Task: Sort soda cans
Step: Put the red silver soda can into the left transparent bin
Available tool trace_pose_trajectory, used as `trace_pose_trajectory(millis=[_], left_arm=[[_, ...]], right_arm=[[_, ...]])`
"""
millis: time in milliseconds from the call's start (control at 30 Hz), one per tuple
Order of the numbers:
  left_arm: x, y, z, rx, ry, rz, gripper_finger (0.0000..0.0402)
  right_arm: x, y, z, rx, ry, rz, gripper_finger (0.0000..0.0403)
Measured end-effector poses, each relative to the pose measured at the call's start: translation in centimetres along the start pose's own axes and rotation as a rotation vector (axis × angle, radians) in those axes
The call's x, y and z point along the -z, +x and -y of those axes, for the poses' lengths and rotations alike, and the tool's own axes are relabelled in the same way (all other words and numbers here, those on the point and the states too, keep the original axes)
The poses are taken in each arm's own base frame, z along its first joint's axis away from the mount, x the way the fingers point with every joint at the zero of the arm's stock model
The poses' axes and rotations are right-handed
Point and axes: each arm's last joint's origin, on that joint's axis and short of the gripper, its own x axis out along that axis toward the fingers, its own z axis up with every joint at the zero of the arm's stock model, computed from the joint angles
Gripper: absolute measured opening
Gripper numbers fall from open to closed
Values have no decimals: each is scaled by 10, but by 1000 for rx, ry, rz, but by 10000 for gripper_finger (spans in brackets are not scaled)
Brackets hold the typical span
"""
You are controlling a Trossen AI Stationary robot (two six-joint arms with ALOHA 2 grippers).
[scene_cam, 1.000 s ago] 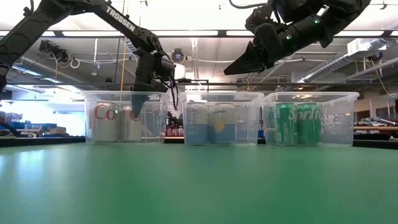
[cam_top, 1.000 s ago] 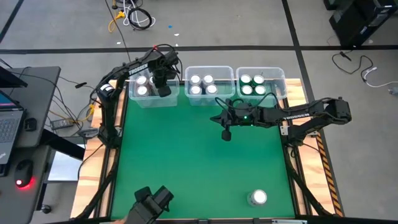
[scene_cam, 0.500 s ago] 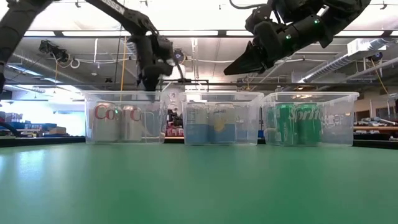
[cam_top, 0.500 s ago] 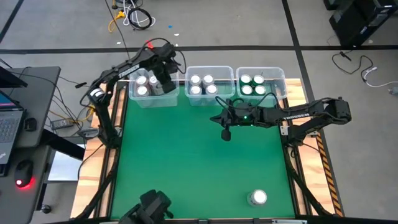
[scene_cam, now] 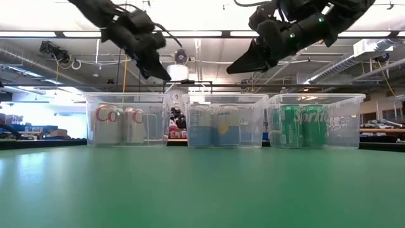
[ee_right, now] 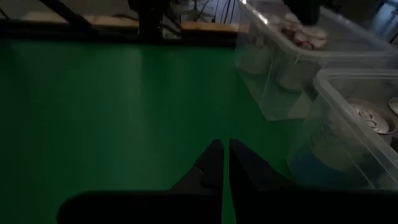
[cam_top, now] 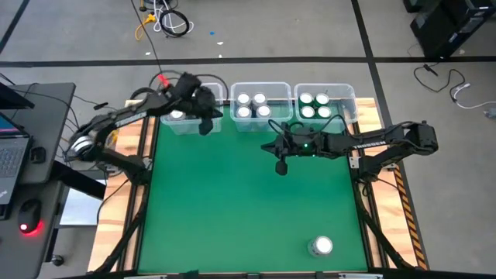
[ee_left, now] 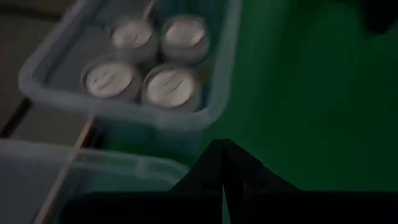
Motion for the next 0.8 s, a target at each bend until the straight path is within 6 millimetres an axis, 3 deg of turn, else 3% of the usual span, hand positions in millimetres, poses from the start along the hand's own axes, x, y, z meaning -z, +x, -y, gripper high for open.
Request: trace_pose_trajectory(millis=[233,400,800], left_arm=[[12,-21,47,39,102,202,3],[19,-28,74,92,170,326,3],[29,-21,92,154,190,362,5]], right_arm=[[-24,-5,-9,-44,8,-173,36],[-35,-19,-27,-98,43,-386,67],[-24,-58,-89,-165,357,-758,181]])
